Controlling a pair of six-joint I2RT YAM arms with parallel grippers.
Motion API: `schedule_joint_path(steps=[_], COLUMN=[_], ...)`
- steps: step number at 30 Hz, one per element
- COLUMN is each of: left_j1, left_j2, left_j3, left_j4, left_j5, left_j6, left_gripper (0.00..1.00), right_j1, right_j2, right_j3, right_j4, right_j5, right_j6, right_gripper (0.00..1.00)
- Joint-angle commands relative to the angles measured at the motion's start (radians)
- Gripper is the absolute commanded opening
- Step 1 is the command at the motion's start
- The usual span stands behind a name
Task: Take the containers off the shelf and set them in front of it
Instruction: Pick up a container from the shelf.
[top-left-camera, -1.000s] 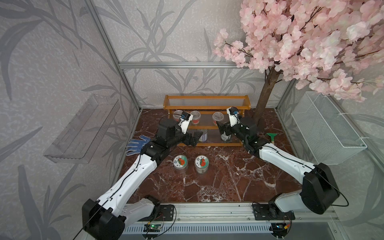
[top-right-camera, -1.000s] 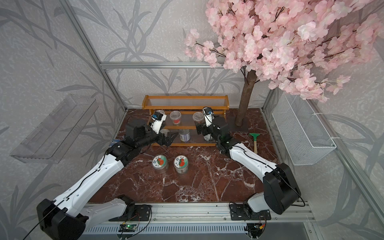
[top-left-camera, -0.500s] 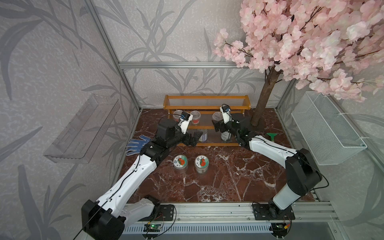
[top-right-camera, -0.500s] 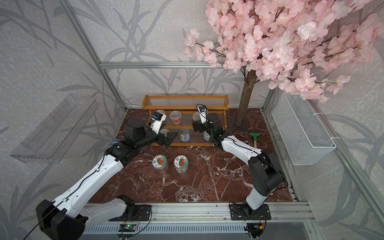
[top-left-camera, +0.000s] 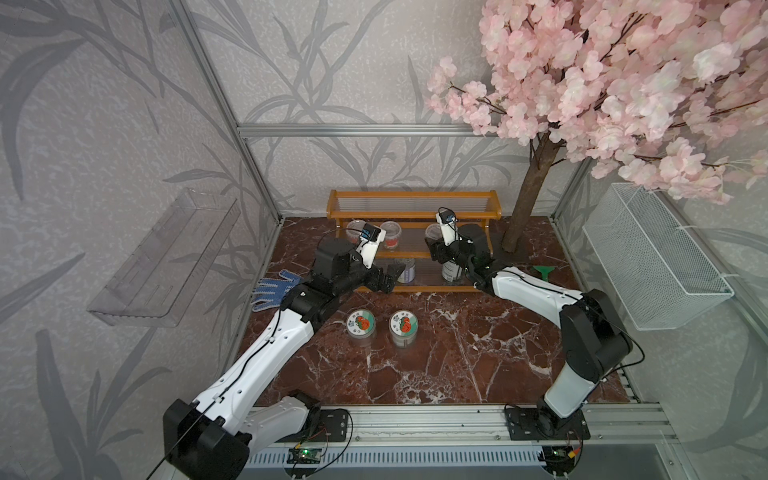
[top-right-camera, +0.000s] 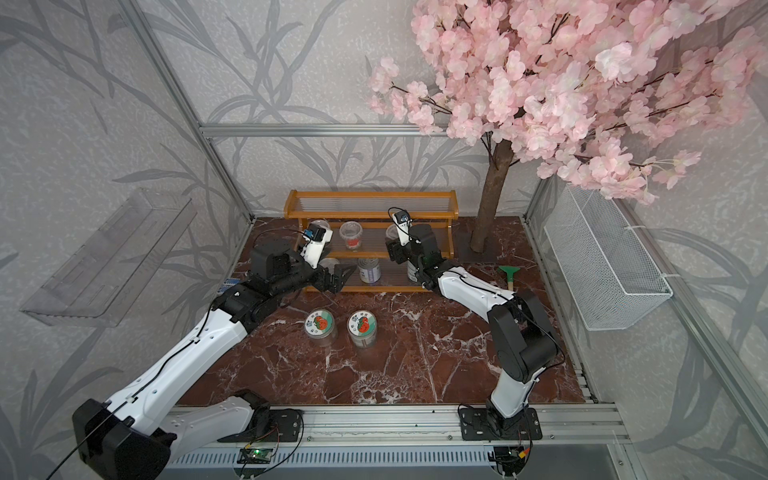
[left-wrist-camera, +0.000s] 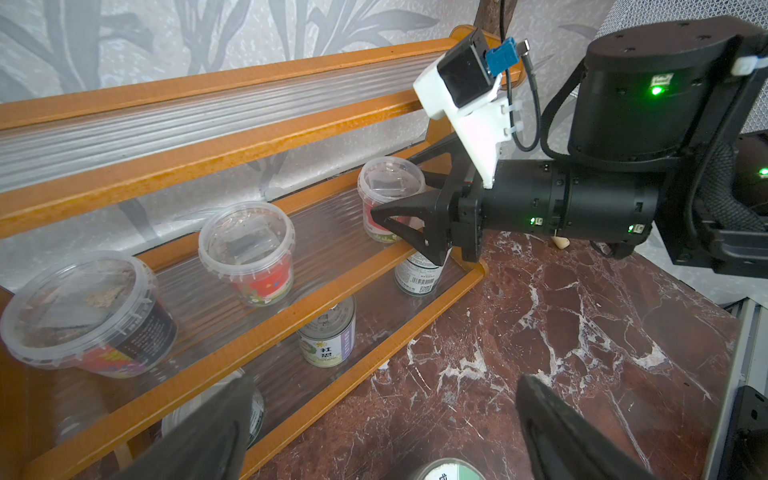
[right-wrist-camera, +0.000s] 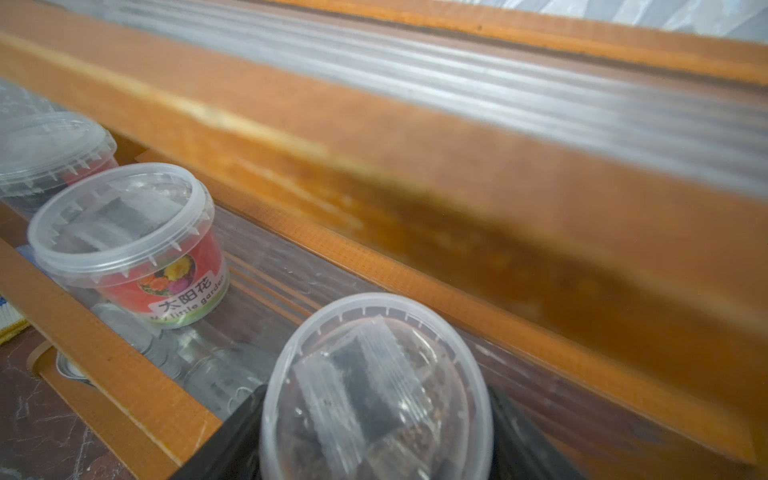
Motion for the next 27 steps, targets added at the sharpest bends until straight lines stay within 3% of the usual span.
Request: schedule_joint_path(steps=[1,18,27], left_j1=[0.007,0.008,0.011], left_j2=[0.001,0.009,0.003], left_j3=[-0.006,-0.01,-0.01], left_j4=[0.018,0.026,0.027], left_j5=[0.012,0.015,0.043], left_j6=[0.004,0.004,-0.003], left_gripper=[1.0,1.0,1.0], right_j1=[-0.003,-0.003,0.043], right_j2=[0.007,-0.16,-0.416], right_j3=[0.033,-0.039,-0.242], right_j4=[0.02,-0.003,-0.13], right_j5=[0.002,-0.118,-0.298], right_j6=[-0.009,-0.068,-0.106], right_gripper=[0.74,0.69,0.68])
